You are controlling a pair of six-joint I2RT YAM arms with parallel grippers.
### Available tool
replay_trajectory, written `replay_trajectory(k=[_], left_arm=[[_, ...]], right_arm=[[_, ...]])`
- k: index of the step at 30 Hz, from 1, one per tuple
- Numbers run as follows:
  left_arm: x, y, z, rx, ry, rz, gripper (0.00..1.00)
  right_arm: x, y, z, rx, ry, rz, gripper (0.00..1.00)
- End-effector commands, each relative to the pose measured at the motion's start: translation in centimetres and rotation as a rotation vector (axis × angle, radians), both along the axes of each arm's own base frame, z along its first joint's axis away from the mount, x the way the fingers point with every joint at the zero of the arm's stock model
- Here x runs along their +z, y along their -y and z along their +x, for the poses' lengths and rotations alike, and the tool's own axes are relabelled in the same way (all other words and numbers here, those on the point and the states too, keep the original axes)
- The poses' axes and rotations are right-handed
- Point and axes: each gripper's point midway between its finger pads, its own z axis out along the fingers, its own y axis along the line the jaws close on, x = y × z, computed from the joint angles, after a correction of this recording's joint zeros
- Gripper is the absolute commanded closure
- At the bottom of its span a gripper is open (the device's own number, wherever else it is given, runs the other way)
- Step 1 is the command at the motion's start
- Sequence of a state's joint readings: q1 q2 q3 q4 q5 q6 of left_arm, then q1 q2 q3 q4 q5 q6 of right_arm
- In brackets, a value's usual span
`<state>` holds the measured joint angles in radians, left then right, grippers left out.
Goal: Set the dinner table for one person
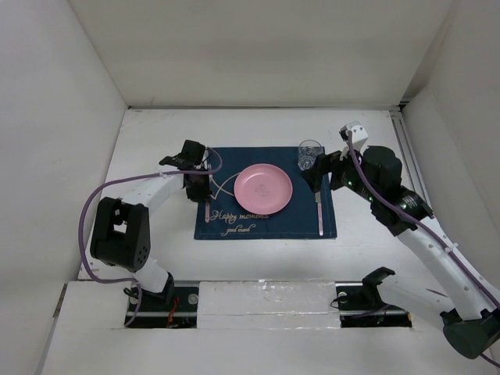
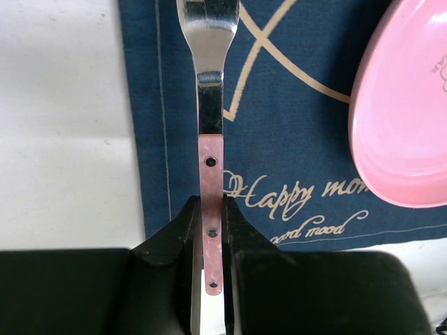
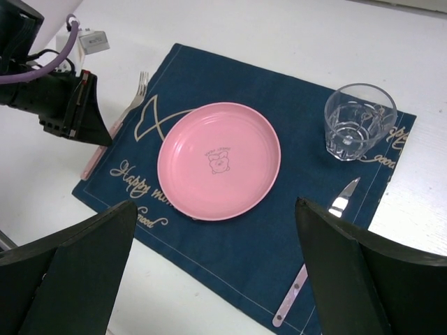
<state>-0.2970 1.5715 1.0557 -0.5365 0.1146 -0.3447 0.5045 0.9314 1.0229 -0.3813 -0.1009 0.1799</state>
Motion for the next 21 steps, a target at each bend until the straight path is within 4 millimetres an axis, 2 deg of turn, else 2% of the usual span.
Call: replay_trajectory(k=[1, 7, 12, 16, 21], left_arm=[[0.5, 0.6, -0.2, -0.037, 0.019, -0.022, 1.0], [-0.1, 0.0, -0.4, -0.015, 0.014, 0.003, 1.0], [-1.7, -0.6, -1.0, 0.013, -0.039, 0.043, 1.0], [-2.7, 0.6, -1.7, -0.026, -0.06, 0.095, 1.0], [-2.6, -0.9, -1.5, 0.039, -0.054, 0.171, 1.0]], right_arm=[[1.5, -0.2, 0.5, -0.001, 0.067, 0.024, 0.0], [1.6, -0.1, 0.2, 0.001, 0.072, 0.016, 0.0], [1.7, 0.2, 0.1, -0.008, 0.073, 0.014, 0.0], [1.8, 0.7, -0.1, -0.024, 0.089, 0.008, 0.0], [1.6, 0.7, -0.2, -0.023, 0.081, 0.003, 0.0]])
